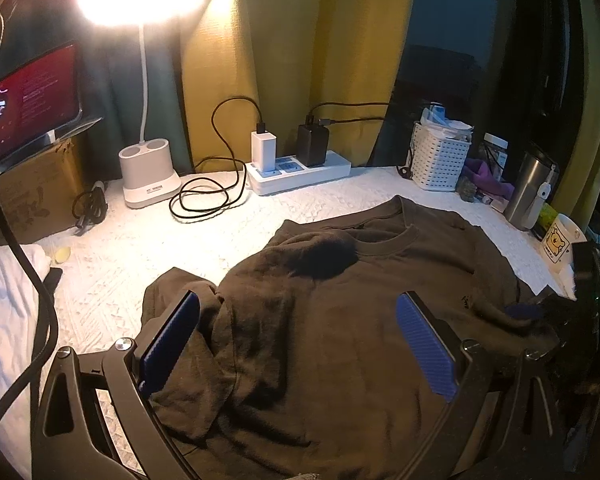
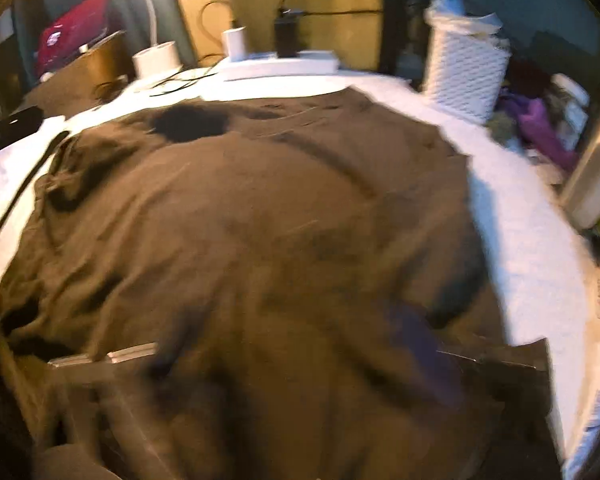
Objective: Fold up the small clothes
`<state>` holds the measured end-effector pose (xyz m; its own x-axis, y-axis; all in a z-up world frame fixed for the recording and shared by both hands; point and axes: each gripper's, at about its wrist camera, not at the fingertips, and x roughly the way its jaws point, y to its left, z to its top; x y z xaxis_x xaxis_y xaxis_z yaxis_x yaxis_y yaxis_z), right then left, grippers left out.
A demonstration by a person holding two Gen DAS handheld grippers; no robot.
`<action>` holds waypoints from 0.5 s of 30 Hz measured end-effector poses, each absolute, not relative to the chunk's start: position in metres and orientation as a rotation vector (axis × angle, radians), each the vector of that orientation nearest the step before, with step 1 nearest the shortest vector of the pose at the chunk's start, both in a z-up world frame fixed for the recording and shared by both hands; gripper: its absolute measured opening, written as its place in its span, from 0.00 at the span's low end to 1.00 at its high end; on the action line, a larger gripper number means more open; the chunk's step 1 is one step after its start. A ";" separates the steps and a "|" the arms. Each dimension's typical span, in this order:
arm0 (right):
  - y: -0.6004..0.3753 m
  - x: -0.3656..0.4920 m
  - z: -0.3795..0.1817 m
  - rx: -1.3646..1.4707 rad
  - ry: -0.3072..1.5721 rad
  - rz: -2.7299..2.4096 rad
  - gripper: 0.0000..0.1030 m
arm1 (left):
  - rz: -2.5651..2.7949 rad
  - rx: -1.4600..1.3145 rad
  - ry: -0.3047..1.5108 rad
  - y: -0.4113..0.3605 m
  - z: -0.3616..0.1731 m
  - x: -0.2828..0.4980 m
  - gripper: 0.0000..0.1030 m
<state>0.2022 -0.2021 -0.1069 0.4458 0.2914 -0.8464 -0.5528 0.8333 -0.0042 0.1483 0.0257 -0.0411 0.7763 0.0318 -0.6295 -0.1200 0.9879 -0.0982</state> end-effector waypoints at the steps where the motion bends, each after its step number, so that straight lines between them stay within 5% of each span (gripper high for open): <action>1: -0.199 0.203 -0.110 -0.294 0.994 0.555 1.00 | 0.082 -0.137 0.678 0.025 -0.041 0.148 0.95; 15: -0.302 0.206 -0.050 -0.102 0.897 0.329 1.00 | 0.068 -0.137 0.687 0.022 -0.043 0.147 0.95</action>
<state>0.2064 -0.3022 -0.0503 0.5777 0.2385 -0.7806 -0.3233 0.9450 0.0495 0.1475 0.0223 -0.0430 0.7716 0.0175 -0.6358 -0.1076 0.9888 -0.1034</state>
